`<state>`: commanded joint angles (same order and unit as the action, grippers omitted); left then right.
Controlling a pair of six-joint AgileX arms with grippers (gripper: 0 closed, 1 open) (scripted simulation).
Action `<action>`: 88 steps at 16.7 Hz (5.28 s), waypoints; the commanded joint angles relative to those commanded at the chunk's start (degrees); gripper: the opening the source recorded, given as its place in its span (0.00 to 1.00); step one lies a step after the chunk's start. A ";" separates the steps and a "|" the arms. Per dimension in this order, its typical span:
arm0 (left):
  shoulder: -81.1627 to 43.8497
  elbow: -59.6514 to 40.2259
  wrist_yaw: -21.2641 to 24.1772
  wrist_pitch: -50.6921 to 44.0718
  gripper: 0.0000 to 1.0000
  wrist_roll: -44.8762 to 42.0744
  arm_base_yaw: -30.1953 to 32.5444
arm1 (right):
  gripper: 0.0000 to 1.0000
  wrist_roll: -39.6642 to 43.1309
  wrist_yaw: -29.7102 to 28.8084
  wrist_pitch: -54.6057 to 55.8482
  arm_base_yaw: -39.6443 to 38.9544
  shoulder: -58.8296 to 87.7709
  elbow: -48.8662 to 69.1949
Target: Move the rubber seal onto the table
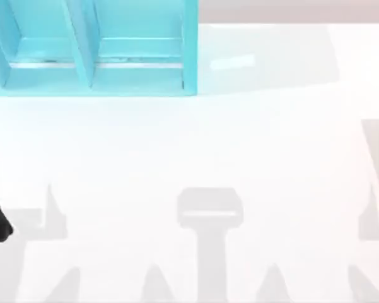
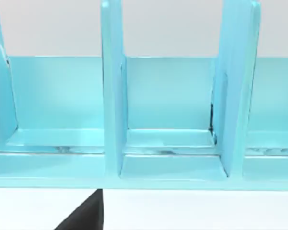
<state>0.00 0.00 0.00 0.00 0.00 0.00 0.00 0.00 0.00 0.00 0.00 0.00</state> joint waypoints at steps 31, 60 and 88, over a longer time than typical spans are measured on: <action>0.00 0.00 0.00 0.00 1.00 0.00 0.00 | 1.00 28.73 0.18 -75.54 29.18 95.78 81.31; 0.00 0.00 0.00 0.00 1.00 0.00 0.00 | 0.02 28.45 0.12 -53.09 29.17 100.43 63.37; 0.00 0.00 0.00 0.00 1.00 0.00 0.00 | 0.00 -0.48 0.12 -86.72 0.11 88.83 85.58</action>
<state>0.00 0.00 0.00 0.00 0.00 0.00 -0.48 0.12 -86.72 0.11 88.83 85.58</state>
